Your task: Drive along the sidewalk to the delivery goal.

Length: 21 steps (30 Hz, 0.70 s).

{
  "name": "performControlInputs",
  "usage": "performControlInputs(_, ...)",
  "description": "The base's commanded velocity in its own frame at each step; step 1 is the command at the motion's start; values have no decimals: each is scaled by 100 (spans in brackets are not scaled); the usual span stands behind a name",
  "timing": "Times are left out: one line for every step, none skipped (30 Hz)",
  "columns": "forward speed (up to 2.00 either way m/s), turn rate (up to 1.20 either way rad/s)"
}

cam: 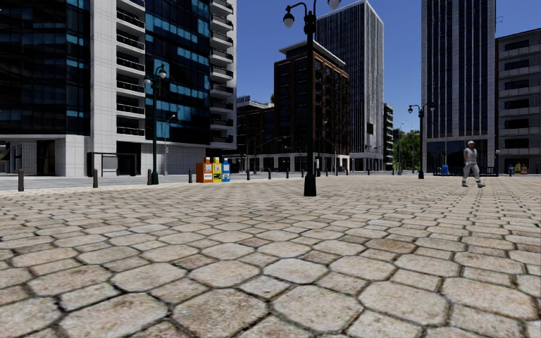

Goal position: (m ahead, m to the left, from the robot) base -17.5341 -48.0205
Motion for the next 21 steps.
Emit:
performControlInputs(0, 0)
performControlInputs(0, 0)
performControlInputs(0, 0)
performControlInputs(0, 0)
performControlInputs(0, 0)
performControlInputs(0, 0)
performControlInputs(0, 0)
performControlInputs(0, 0)
performControlInputs(0, 0)
performControlInputs(0, 0)
performControlInputs(0, 0)
performControlInputs(0, 0)
performControlInputs(0, 0)
performControlInputs(0, 0)
performControlInputs(0, 0)
performControlInputs(0, 0)
performControlInputs(0, 0)
performControlInputs(0, 0)
performControlInputs(0, 0)
performControlInputs(0, 0)
performControlInputs(0, 0)
